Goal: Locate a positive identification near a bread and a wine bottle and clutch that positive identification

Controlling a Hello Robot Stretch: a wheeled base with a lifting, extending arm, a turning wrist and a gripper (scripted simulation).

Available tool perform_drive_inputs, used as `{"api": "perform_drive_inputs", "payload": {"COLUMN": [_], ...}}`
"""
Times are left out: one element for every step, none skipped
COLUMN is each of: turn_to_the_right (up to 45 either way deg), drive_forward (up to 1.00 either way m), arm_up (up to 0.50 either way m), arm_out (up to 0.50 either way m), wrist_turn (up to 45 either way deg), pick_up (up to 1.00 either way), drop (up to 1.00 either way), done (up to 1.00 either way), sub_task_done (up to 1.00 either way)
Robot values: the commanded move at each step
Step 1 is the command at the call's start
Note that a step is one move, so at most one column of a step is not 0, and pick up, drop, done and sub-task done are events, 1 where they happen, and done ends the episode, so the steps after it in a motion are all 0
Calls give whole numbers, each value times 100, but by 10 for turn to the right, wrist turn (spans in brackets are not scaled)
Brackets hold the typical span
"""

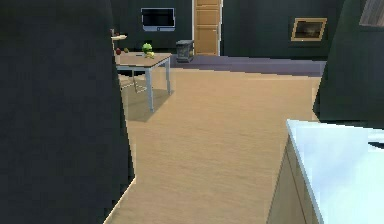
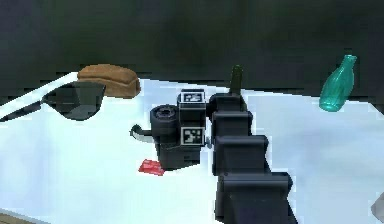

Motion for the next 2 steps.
{"api": "perform_drive_inputs", "payload": {"turn_to_the_right": [0,0], "drive_forward": [0,0], "arm_up": [-16,0], "arm_out": [0,0], "wrist_turn": [0,0], "pick_up": [0,100], "drop": [0,0], "done": [0,0], "sub_task_done": [0,0]}}
